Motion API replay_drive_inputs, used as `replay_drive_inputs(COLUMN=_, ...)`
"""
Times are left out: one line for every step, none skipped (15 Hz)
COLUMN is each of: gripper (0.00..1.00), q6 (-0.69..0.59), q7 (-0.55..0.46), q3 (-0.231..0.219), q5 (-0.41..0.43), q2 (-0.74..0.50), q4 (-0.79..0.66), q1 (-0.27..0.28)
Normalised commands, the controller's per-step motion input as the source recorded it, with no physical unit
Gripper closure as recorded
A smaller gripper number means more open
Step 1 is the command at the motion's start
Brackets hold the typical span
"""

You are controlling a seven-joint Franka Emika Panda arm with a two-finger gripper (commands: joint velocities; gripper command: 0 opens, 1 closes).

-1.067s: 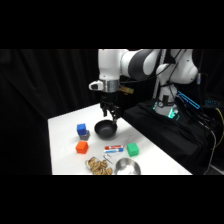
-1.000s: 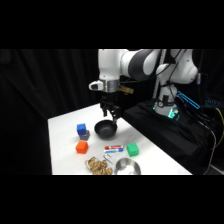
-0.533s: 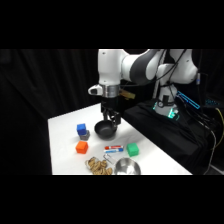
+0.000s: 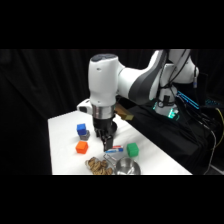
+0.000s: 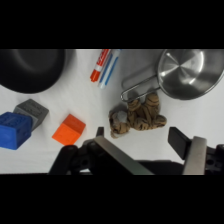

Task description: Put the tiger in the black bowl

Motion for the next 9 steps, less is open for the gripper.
replay_drive_inputs(gripper=0.0, q6=-0.13, q7=0.26, q3=-0.168, q5=-0.071, q2=0.68, q4=0.85, q1=0.151)
replay_drive_inputs(gripper=0.0, q6=-0.16, q7=0.21, q3=-0.156, q5=-0.02, q2=0.66, q4=0.85, q1=0.135)
replay_drive_inputs(gripper=0.0, q6=-0.19, q7=0.17, q3=-0.145, q5=0.018, q2=0.61, q4=0.82, q1=0.125)
replay_drive_inputs(gripper=0.0, q6=-0.2, q7=0.14, q3=-0.131, q5=0.053, q2=0.59, q4=0.8, q1=0.119)
replay_drive_inputs(gripper=0.0, q6=-0.21, q7=0.11, q3=-0.116, q5=0.08, q2=0.54, q4=0.75, q1=0.108)
replay_drive_inputs(gripper=0.0, q6=-0.2, q7=0.09, q3=-0.102, q5=0.111, q2=0.5, q4=0.67, q1=0.093)
replay_drive_inputs(gripper=0.0, q6=-0.21, q7=0.08, q3=-0.09, q5=0.137, q2=0.46, q4=0.61, q1=0.079)
replay_drive_inputs(gripper=0.0, q6=-0.2, q7=0.07, q3=-0.074, q5=0.168, q2=0.43, q4=0.53, q1=0.061)
replay_drive_inputs(gripper=0.0, q6=-0.19, q7=0.06, q3=-0.063, q5=0.184, q2=0.38, q4=0.46, q1=0.051)
